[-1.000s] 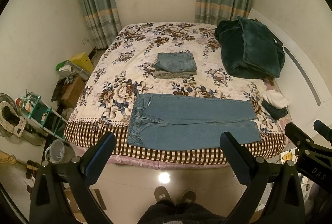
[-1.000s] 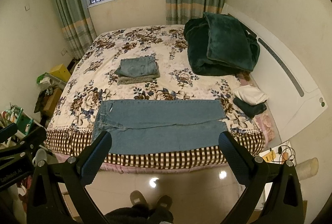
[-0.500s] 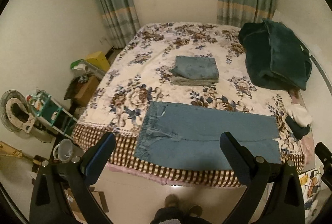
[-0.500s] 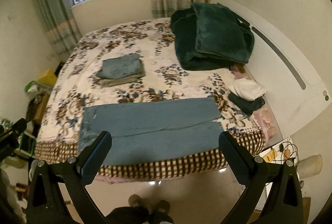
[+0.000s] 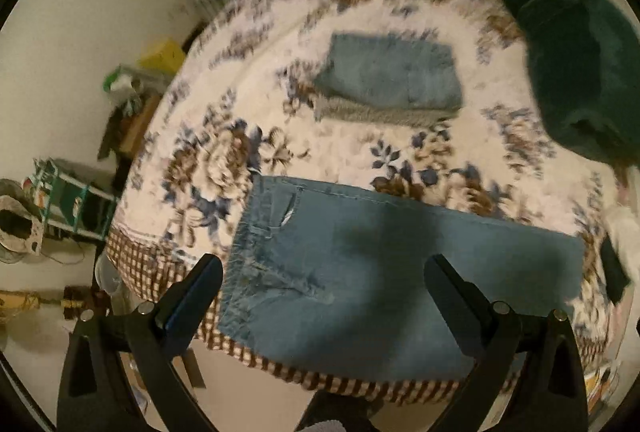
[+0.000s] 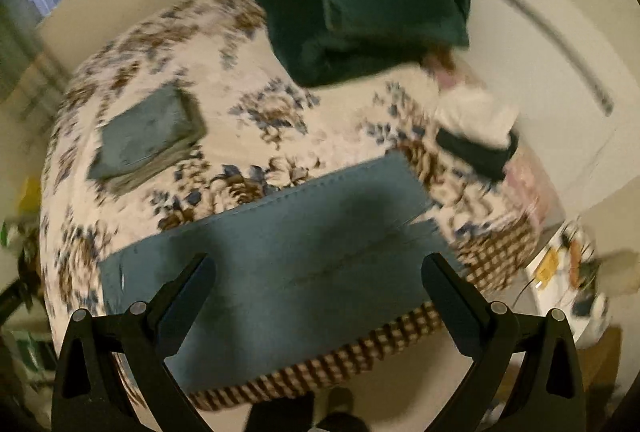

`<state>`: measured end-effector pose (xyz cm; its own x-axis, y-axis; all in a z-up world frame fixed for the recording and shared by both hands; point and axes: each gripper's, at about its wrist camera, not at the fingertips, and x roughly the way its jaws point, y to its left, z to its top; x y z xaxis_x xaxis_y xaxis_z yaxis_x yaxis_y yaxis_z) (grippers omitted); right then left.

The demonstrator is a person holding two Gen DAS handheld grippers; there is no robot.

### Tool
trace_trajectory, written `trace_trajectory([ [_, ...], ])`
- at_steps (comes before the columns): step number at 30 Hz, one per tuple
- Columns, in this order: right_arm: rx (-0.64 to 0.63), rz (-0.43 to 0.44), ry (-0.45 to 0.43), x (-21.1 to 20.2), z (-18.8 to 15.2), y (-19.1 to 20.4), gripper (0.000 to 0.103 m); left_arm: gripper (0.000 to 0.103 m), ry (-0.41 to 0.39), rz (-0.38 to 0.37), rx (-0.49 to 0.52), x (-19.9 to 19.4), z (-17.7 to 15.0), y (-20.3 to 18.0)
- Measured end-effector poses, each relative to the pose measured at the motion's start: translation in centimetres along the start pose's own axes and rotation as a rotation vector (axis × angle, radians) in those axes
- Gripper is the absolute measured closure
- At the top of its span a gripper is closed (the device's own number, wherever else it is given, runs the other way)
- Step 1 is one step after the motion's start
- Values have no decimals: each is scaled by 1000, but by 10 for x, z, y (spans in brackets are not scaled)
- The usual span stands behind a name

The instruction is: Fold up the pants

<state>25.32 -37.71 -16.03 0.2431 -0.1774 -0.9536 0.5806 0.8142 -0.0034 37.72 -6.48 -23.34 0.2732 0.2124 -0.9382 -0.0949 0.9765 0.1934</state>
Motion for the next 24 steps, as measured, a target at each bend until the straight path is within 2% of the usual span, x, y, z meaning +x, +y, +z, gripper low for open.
trace_trajectory([
  [6, 185, -36, 164, 180, 63, 6, 0, 0, 212, 36, -88, 148, 56, -20],
  [8, 252, -56, 229, 250, 78, 7, 0, 0, 272, 51, -114, 193, 68, -25],
  [12, 326, -118, 309, 350, 92, 4, 0, 0, 383, 51, -188, 285, 87, -29],
  [15, 379, -158, 356, 399, 87, -1, 0, 0, 470, 44, -274, 341, 92, -27],
  [18, 442, -183, 408, 434, 82, -9, 0, 3, 540, 56, -369, 380, 92, -14],
  [20, 481, -186, 426, 450, 80, -12, 0, 13, 567, 60, -430, 395, 88, -3],
  [22, 508, -203, 448, 467, 77, -15, 0, 18, 567, 39, -478, 398, 84, 5],
  [24, 530, -203, 466, 480, 74, -17, 0, 35, 520, 42, -491, 389, 83, 9],
])
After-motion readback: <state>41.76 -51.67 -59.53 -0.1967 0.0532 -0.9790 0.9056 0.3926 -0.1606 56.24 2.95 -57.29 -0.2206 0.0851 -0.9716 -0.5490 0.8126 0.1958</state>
